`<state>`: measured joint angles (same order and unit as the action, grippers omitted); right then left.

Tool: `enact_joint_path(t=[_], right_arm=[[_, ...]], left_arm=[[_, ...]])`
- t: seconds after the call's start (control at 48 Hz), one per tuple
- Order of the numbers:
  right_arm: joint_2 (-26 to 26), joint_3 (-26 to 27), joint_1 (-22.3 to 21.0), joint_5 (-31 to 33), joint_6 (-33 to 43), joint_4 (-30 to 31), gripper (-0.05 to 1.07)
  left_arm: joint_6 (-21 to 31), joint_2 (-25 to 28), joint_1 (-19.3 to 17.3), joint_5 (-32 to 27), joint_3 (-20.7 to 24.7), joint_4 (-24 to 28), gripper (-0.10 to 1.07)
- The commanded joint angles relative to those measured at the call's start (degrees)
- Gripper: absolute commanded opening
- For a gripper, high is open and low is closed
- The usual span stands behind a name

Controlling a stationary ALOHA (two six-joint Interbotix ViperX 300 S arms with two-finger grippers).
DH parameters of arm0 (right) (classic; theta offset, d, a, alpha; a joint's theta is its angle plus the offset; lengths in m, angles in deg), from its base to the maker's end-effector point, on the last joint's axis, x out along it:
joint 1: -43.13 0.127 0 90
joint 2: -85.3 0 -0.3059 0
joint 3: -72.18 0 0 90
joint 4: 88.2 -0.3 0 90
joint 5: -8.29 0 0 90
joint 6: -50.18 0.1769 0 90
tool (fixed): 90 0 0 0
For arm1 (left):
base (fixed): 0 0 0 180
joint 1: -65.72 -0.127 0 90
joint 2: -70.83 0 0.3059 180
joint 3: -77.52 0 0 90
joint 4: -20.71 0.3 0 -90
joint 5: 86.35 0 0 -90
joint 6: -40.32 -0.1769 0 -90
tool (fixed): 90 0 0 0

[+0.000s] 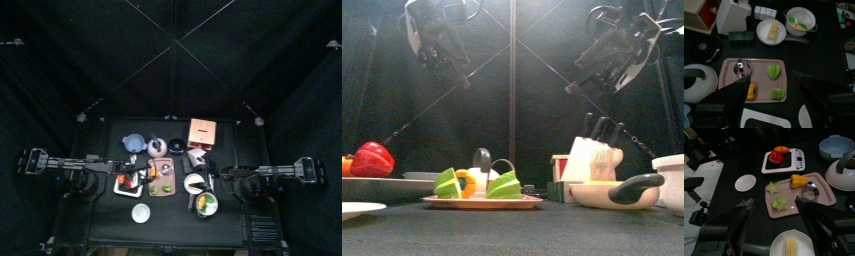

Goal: Grab apple

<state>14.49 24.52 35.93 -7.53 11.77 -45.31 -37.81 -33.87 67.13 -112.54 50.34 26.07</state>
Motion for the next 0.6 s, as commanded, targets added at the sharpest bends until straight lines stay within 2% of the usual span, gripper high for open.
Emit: enact_joint_path(t=[0.0,0.104,0.188,0.354,0.479,0.583], right_arm=[[0.6,0.5,-0.2,-0.2,0.1,-0.3,0.98],[0.6,0.5,-0.1,-0.2,0.2,-0.4,0.98],[0.6,0.5,-0.1,-0.2,0.2,-0.4,0.98],[0.6,0.3,0.2,-0.2,0.2,-0.4,0.98],[0.7,0.2,0.1,-0.2,0.2,-0.4,0.98],[0.7,0.1,0.2,-0.2,0.1,-0.4,0.98]], left_arm=[[0.2,1.5,1.4,-9.8,7.3,0.5,0.99],[1.2,4.7,2.4,-19.5,13.0,2.5,0.99],[4.2,8.1,3.1,-26.5,17.1,4.9,0.99],[13.4,15.6,6.7,-40.2,23.9,15.9,0.98],[17.3,19.6,10.1,-44.1,26.1,23.9,0.98],[19.7,21.4,11.6,-44.1,26.3,24.3,0.98]])
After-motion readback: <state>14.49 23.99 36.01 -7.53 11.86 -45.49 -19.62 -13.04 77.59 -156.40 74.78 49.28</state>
